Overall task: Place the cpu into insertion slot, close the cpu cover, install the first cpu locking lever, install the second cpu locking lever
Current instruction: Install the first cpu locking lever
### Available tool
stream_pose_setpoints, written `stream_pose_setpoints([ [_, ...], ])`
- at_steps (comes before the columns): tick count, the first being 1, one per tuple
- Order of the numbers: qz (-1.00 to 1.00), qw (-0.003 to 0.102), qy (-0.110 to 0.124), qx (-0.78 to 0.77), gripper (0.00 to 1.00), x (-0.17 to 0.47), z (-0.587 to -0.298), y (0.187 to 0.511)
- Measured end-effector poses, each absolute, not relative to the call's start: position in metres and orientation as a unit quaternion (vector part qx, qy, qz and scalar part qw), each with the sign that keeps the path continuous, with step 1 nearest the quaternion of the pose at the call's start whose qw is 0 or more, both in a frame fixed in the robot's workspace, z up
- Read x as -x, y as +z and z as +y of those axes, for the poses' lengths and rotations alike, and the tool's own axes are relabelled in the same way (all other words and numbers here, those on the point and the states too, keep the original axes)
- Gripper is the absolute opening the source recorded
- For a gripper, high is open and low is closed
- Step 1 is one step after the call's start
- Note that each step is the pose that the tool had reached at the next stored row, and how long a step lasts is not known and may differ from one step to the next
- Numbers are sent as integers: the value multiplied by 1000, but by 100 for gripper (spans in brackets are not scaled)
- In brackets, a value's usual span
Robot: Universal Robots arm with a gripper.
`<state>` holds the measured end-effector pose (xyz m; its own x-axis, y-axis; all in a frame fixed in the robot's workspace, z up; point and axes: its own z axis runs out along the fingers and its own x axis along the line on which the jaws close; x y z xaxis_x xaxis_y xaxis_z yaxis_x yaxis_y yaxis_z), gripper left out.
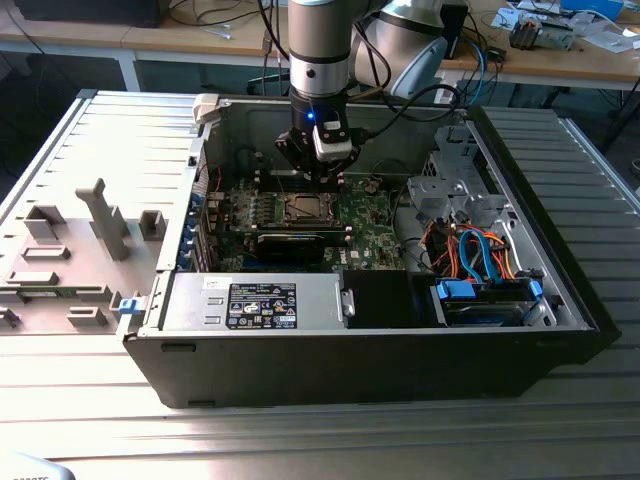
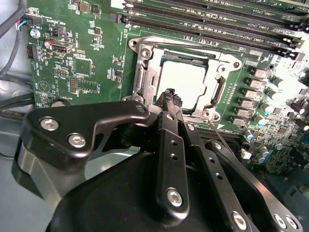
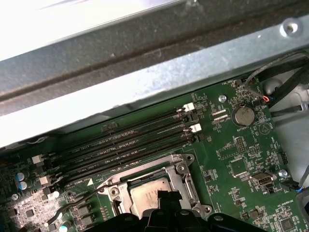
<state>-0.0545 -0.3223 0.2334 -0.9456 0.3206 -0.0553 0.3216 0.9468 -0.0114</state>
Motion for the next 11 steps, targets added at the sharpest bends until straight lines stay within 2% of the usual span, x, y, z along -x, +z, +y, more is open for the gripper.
stream_pose_setpoints([
  [11, 987, 26, -10, -160, 11, 55, -322, 233],
])
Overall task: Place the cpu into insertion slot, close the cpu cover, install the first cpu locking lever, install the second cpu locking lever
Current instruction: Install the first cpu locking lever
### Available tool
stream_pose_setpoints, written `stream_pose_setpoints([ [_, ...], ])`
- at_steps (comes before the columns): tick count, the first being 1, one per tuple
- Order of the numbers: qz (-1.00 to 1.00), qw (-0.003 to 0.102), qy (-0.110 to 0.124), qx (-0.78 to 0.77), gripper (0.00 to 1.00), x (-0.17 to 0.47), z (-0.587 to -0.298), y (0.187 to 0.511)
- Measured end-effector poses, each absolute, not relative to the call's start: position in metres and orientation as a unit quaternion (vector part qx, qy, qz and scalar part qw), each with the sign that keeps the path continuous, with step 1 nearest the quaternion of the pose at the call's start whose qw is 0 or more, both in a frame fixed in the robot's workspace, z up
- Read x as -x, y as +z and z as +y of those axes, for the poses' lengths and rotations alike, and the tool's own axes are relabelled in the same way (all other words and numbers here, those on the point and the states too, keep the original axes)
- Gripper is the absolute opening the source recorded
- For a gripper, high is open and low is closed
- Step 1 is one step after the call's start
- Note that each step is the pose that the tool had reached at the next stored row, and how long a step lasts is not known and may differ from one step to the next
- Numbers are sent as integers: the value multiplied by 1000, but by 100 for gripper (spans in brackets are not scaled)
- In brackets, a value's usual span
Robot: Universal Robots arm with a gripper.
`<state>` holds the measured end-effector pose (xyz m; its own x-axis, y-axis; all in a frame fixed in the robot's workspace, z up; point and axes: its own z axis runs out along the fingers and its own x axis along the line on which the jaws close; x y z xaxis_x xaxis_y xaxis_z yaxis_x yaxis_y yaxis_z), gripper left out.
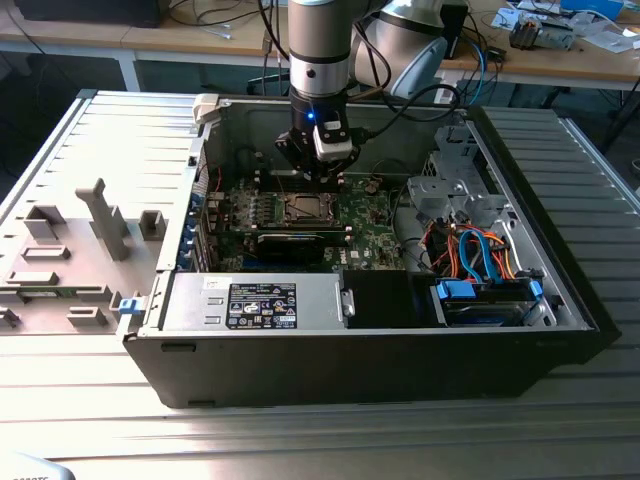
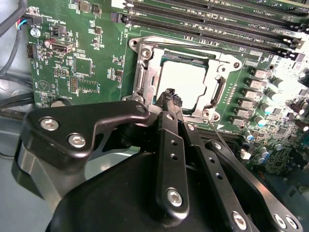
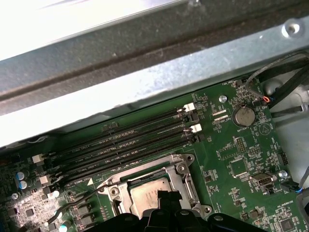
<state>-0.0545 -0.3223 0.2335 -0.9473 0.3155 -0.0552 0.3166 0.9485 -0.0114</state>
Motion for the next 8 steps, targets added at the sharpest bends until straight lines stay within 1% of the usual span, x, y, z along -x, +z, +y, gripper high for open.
stream_pose_setpoints([
  [8, 987, 26, -10, -158, 11, 55, -322, 233],
])
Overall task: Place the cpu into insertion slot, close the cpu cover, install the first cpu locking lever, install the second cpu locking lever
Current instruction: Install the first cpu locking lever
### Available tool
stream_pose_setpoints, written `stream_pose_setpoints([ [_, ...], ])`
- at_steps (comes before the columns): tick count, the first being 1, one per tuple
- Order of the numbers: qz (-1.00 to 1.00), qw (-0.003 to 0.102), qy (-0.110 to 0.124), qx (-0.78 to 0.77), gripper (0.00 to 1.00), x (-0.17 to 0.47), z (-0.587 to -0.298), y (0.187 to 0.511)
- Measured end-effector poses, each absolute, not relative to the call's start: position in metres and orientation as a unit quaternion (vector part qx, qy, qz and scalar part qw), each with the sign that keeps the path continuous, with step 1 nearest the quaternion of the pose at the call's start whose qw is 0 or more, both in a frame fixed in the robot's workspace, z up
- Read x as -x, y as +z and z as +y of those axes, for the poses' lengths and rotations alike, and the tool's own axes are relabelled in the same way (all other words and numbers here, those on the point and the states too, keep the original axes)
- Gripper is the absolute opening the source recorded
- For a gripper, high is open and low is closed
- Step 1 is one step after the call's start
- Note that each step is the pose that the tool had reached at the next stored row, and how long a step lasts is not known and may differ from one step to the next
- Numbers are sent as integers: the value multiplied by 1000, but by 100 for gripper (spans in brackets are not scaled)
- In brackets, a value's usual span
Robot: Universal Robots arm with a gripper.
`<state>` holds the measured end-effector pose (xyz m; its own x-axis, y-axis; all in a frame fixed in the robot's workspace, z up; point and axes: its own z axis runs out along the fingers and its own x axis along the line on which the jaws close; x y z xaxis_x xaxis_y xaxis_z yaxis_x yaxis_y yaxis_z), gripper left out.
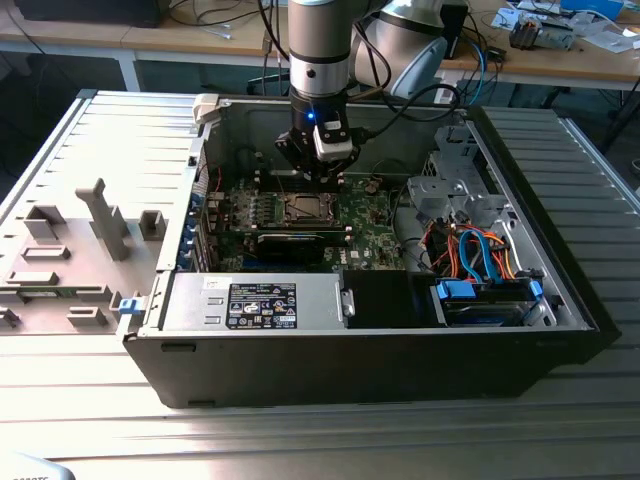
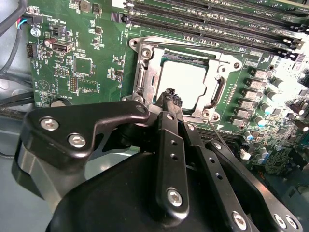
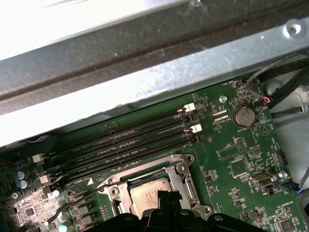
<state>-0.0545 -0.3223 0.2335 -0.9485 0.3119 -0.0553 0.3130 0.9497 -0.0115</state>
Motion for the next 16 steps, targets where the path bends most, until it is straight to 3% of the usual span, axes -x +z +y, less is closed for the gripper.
stream_pose_setpoints([
  [16, 988, 26, -10, -153, 11, 55, -322, 233],
])
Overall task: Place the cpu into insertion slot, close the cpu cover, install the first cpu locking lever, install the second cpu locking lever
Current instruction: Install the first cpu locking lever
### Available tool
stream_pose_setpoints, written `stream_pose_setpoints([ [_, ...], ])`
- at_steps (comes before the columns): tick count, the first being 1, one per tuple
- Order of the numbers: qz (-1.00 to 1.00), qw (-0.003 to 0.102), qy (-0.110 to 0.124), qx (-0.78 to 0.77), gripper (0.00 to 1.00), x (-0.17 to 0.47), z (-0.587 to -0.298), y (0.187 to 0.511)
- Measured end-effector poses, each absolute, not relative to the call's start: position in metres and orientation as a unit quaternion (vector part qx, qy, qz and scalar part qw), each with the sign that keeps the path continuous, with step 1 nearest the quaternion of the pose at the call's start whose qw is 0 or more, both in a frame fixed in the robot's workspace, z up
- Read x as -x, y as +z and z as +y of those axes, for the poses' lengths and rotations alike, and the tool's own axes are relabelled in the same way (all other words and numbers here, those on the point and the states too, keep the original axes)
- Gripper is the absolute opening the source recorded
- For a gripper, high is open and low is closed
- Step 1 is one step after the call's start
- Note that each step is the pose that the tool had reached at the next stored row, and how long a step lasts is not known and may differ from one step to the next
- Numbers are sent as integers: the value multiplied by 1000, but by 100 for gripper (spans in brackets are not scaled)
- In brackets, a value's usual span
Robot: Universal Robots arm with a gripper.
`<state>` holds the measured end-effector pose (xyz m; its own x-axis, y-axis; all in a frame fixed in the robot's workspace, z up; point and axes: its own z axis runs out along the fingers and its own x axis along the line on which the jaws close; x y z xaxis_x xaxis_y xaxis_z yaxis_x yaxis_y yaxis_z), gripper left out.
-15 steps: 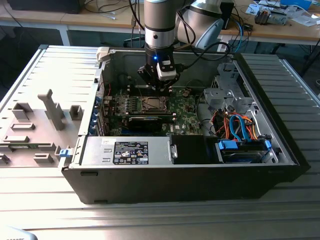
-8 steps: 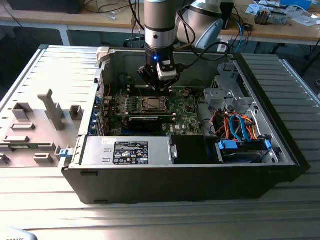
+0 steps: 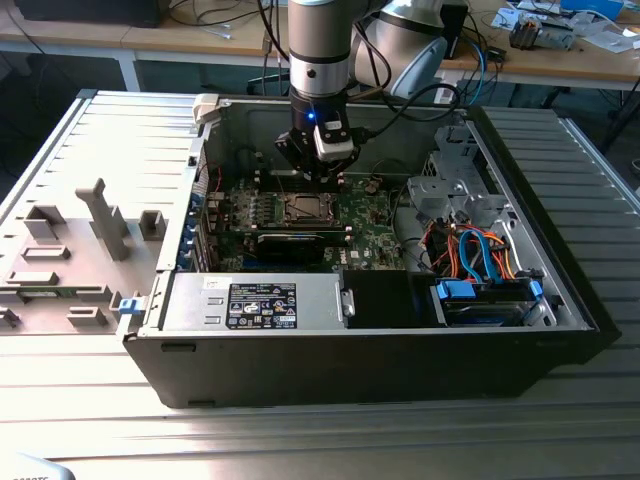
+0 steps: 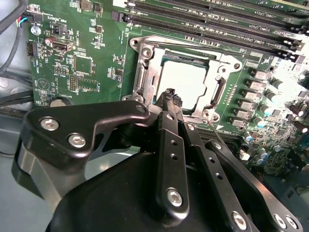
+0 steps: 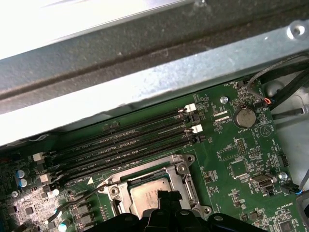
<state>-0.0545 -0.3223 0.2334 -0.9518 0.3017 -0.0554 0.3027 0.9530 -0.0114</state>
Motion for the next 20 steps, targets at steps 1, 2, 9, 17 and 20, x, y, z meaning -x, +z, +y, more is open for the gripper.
stream_pose_setpoints([
  [1, 988, 26, -10, -153, 11, 55, -322, 233],
  [2, 988, 26, -10, -153, 11, 55, -322, 233],
  [9, 988, 26, -10, -151, 11, 55, -322, 233],
  [17, 988, 26, -10, -149, 11, 55, -322, 233],
  [20, 988, 27, -10, -149, 11, 55, -322, 233],
])
